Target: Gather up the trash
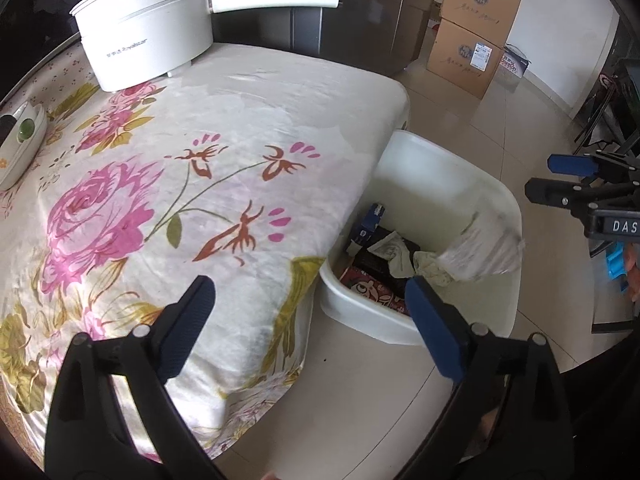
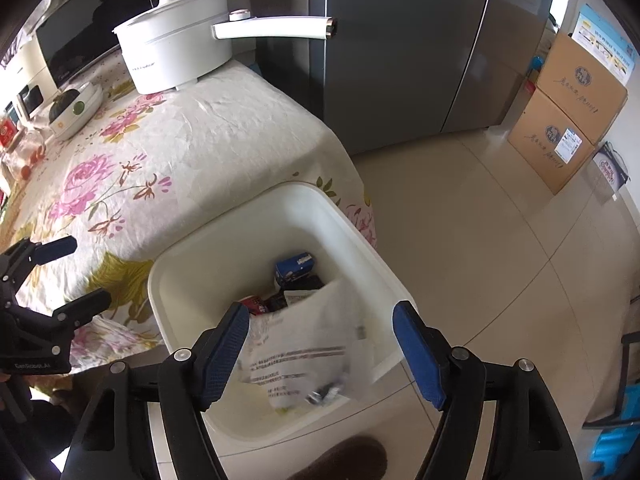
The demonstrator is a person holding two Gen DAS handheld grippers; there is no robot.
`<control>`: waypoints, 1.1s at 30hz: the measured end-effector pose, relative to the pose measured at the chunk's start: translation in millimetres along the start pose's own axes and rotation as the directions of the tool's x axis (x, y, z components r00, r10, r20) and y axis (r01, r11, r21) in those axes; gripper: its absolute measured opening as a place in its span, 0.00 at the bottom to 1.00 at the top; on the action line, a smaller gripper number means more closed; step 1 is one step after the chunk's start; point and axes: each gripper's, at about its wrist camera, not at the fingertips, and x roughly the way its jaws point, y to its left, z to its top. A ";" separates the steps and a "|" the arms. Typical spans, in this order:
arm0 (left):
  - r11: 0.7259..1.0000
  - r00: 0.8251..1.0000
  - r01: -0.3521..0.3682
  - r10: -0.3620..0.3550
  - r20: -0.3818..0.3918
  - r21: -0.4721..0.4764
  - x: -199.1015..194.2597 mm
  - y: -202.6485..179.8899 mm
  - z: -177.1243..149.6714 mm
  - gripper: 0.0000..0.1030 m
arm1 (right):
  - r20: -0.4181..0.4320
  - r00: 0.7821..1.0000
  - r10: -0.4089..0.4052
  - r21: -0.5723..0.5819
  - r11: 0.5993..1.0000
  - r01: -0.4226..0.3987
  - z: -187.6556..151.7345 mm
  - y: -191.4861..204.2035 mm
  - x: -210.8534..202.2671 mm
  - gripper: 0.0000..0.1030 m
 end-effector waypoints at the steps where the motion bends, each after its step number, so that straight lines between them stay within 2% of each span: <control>1: 1.000 1.000 -0.007 0.007 0.000 -0.002 -1.6 2.1 -1.0 0.93 | 0.000 1.000 0.001 0.001 1.000 -0.001 0.3 1.2 -0.1 0.75; 12: 0.997 0.997 -0.071 0.071 -0.007 -0.018 -29.1 22.2 -18.3 0.99 | 0.026 0.999 0.029 0.000 1.000 -0.029 -1.4 19.5 -15.7 0.80; 16: 0.994 0.995 -0.096 0.095 -0.008 -0.048 -47.3 29.0 -29.5 0.99 | 0.029 0.998 0.056 -0.006 0.998 -0.055 -4.7 29.9 -23.9 0.83; 21: 0.988 0.993 -0.115 0.117 0.013 -0.107 -79.1 35.5 -49.0 0.99 | 0.042 0.998 0.045 -0.053 0.998 -0.043 -12.1 51.3 -35.5 0.89; 24: 0.976 0.983 -0.169 0.177 0.045 -0.136 -100.2 37.8 -62.2 0.99 | 0.053 0.997 0.058 -0.088 0.995 -0.053 -16.9 67.3 -45.6 0.97; 29: 0.945 0.961 -0.231 0.259 0.095 -0.232 -132.1 48.5 -84.9 0.99 | 0.089 0.994 0.059 -0.133 0.990 -0.047 -27.8 95.3 -64.5 0.99; 33: 0.914 0.945 -0.242 0.298 0.135 -0.325 -154.9 56.4 -99.8 0.99 | 0.172 0.985 0.030 -0.160 0.987 -0.002 -38.9 116.7 -90.8 1.00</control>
